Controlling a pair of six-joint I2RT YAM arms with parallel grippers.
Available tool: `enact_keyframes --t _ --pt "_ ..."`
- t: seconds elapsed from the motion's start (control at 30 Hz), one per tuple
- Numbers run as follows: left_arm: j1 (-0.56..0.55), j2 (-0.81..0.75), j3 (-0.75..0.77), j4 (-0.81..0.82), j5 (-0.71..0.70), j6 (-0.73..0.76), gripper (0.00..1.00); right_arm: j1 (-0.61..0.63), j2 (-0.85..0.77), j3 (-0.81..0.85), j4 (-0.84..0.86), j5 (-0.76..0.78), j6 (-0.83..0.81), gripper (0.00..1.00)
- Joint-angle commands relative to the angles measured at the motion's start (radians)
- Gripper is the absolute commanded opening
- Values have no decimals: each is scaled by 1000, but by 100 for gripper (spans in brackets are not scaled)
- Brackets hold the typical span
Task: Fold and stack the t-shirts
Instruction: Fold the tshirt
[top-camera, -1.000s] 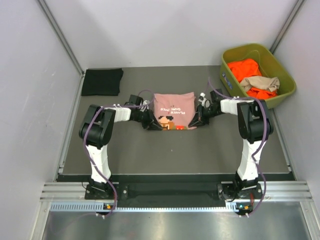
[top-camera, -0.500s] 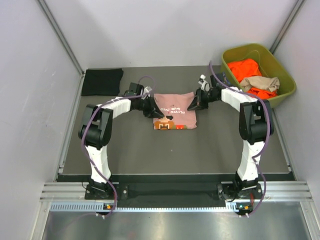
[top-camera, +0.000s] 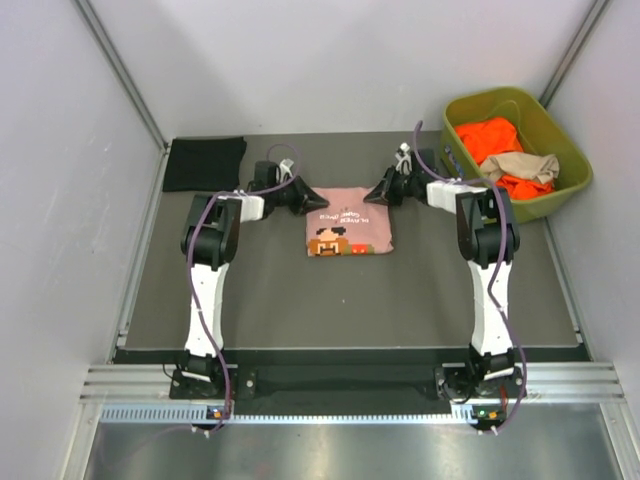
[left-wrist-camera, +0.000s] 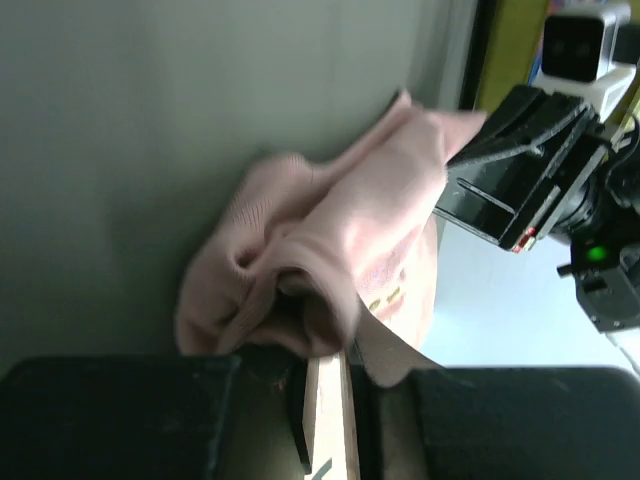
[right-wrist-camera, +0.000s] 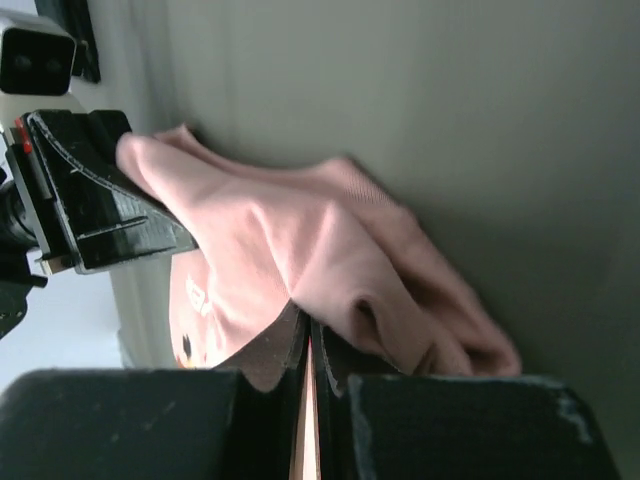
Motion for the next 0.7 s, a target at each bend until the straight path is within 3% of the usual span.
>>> enact_keyframes --t 0.0,0.27,0.67 --pt "45 33 60 88 -81 24 18 -22 32 74 137 95 15 0" --pt "63 41 160 -29 -90 76 19 -40 -1 138 40 117 29 0" --pt "76 171 293 -55 -124 62 18 -45 101 146 -37 207 -35 0"
